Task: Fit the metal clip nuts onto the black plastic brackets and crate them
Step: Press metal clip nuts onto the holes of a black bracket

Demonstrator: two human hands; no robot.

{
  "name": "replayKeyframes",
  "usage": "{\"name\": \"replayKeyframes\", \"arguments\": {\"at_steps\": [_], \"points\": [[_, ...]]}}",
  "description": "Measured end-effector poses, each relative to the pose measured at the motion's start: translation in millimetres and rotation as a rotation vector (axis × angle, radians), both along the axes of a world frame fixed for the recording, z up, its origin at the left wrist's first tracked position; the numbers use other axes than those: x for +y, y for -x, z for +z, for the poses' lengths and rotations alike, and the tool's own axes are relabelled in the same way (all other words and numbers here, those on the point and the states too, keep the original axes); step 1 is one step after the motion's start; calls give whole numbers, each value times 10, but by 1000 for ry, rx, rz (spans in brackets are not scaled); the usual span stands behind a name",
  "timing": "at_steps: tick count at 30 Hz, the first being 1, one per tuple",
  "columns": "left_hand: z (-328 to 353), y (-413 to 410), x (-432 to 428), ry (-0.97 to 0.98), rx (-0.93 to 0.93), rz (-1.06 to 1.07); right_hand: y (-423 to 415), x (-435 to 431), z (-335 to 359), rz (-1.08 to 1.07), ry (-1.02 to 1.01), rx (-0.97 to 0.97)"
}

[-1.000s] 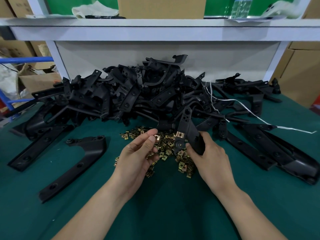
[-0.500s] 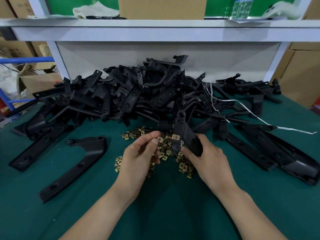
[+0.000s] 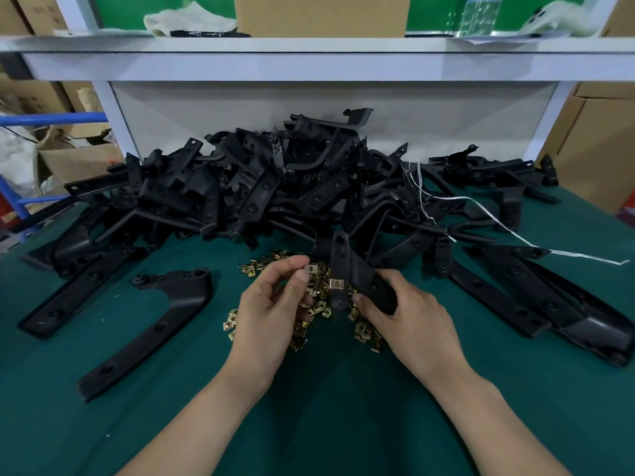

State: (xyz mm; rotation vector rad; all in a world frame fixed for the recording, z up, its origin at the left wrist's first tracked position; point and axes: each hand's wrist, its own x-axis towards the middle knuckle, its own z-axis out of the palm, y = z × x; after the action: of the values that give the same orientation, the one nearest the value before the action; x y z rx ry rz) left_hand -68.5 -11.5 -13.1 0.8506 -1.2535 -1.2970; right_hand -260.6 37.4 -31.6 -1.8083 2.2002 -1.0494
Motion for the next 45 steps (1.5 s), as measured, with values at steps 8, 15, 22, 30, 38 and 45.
{"name": "replayKeyframes", "arguments": {"at_steps": [8,15,22,30,38,45], "points": [[-12,5,6,22,-9,5,-7,-7,-26,3,-27,64],[-31,26,12,56,-48,53,-37,-7,-37,0,-42,105],[-30,36,9,46,-42,58,-58,-2,-30,-11,-40,121],[-17,33,11,50,-25,53,-34,6,-15,-8,-26,76],[-13,32,19,58,-18,52,-31,17,4,13,-46,102],[5,34,29,53,-14,47,-31,24,6,11,-43,93]]}}
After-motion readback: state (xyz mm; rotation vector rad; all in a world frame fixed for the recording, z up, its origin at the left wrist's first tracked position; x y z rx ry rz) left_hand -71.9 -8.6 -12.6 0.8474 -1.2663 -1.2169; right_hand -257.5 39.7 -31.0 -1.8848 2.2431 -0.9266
